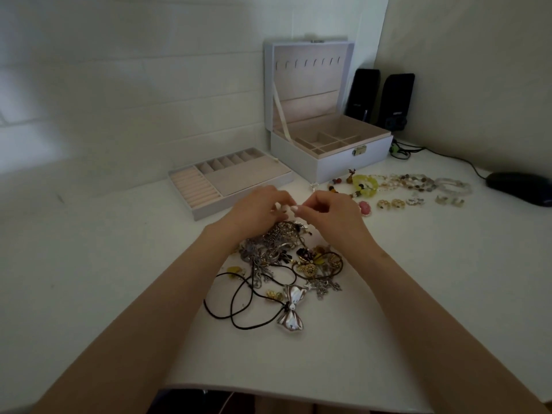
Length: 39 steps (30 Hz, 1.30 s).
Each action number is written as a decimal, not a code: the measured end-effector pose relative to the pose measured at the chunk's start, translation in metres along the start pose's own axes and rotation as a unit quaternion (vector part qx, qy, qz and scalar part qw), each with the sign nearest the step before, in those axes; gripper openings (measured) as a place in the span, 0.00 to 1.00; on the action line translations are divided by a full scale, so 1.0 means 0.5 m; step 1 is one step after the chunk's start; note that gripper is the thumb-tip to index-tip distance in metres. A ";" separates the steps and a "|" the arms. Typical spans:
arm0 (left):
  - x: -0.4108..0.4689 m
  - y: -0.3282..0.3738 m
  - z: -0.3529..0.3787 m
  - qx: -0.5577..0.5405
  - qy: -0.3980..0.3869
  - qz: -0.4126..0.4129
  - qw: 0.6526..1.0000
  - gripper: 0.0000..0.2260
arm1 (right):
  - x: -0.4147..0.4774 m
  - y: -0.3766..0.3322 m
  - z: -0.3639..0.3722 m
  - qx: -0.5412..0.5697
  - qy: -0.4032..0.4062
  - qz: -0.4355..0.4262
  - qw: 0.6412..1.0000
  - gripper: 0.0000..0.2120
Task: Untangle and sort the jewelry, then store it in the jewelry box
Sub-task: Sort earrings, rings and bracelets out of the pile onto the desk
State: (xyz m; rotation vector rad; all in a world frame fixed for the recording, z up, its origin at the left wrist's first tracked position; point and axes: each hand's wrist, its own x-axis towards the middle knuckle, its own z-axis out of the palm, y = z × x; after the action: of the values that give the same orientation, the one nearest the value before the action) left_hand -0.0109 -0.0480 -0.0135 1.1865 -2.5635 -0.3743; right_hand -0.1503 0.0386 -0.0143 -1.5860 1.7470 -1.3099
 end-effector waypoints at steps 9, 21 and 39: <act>-0.005 -0.012 0.008 -0.036 0.111 -0.018 0.993 0.07 | -0.001 0.000 -0.002 0.033 -0.024 -0.002 0.999 0.12; -0.034 0.103 -0.016 -0.379 0.063 -0.036 0.922 0.06 | -0.010 -0.009 -0.092 0.071 -0.019 0.065 0.995 0.09; 0.021 0.230 0.113 -0.214 0.051 -0.072 0.973 0.07 | -0.063 0.104 -0.208 0.071 0.094 0.188 0.975 0.06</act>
State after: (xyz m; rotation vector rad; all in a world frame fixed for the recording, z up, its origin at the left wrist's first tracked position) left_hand -0.1179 0.0223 -0.0237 1.1897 -2.1637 -0.8281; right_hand -0.2546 0.0984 -0.0198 -1.0162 1.9022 -1.3884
